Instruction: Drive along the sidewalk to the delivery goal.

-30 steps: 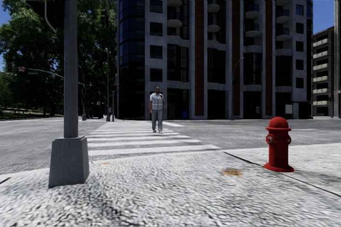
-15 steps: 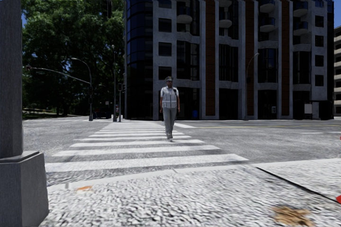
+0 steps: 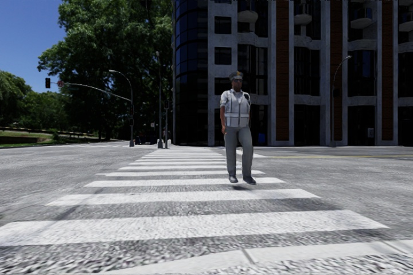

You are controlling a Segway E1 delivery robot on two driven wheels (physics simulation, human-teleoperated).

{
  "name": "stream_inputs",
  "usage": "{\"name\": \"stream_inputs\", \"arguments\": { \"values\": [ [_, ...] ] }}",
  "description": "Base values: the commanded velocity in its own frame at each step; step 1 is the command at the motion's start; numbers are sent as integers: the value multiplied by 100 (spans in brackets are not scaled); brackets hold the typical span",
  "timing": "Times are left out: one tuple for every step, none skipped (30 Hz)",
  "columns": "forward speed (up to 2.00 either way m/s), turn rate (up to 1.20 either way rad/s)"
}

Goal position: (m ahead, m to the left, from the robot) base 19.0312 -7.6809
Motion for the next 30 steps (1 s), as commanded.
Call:
{"name": "stream_inputs", "arguments": {
  "values": [
    [200, 47],
    [200, 47],
    [200, 47],
    [200, 47],
    [200, 47],
    [200, 47],
    [200, 38],
    [200, 38],
    [200, 21],
    [200, 16],
    [200, 21],
    [200, 22],
    [200, 22],
    [197, 19],
    [187, 2],
    [170, 0],
    [149, 0],
    [149, 0],
    [135, 0],
    [129, 0],
    [127, 0],
    [127, 0],
    [127, 0],
    [126, 0],
    [126, 0],
    [126, 0],
    [126, 0],
    [126, 0],
    [126, 0],
    [126, 0]
  ]
}}
